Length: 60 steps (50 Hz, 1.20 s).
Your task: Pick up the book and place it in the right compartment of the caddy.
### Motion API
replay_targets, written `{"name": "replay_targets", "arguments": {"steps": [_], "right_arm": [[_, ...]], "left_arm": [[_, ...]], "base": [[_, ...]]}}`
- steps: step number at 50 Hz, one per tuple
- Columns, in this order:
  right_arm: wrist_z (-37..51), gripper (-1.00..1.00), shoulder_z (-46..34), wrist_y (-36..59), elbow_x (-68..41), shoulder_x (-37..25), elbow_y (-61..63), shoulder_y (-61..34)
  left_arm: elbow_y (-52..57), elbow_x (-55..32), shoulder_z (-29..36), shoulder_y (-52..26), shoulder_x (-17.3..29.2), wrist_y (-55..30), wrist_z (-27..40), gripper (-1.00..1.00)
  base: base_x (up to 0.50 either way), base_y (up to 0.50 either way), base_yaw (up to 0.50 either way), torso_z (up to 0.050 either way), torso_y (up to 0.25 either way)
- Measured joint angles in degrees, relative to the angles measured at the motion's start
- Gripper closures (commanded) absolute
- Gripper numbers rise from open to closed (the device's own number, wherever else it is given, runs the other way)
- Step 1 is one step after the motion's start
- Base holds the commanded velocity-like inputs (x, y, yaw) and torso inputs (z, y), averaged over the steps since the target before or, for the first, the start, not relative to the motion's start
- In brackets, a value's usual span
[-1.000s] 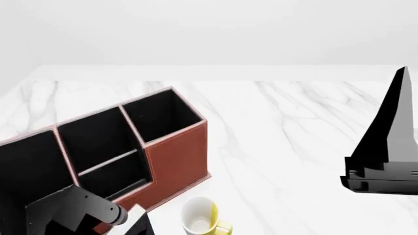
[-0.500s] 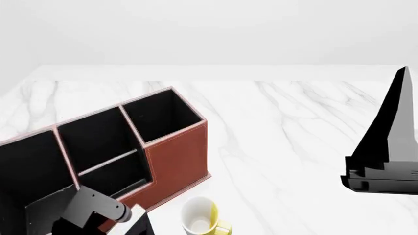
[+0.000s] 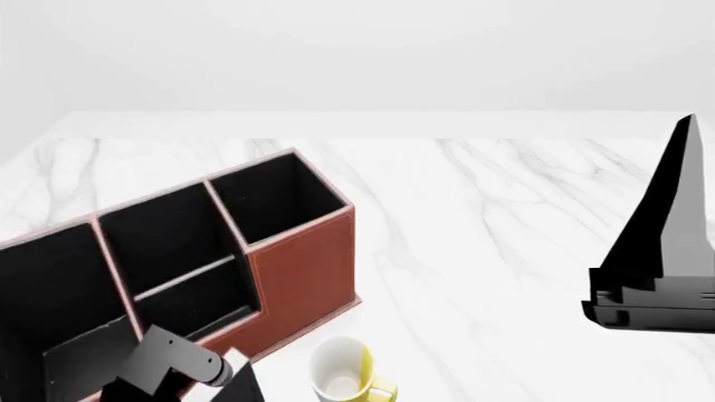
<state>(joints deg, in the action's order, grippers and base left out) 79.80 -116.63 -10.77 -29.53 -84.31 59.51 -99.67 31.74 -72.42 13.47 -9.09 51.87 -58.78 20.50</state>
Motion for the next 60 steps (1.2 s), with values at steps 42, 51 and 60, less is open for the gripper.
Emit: {"name": "replay_targets", "arguments": {"steps": [42, 51, 60], "right_arm": [[0.3, -1.00, -1.1, -0.4, 0.3, -0.1, -0.5, -0.6], [0.5, -1.00, -1.7, -0.6, 0.3, 0.4, -0.8, -0.9], [0.4, -1.00, -2.1, -0.9, 0.3, 0.4, -1.0, -1.3]], "left_arm": [[-1.0, 13.8, 7.7, 1.2, 0.0, 15.3, -5.7, 1.00], [1.0, 13.1, 7.0, 1.1, 2.0, 15.7, -5.5, 1.00], [8.5, -7.5, 3.5, -7.7, 8.8, 9.9, 3.2, 1.00]], "base": [[0.00, 0.00, 0.00, -0.004, 0.000], [0.00, 0.00, 0.00, -0.003, 0.000], [0.00, 0.00, 0.00, 0.000, 0.000]]}}
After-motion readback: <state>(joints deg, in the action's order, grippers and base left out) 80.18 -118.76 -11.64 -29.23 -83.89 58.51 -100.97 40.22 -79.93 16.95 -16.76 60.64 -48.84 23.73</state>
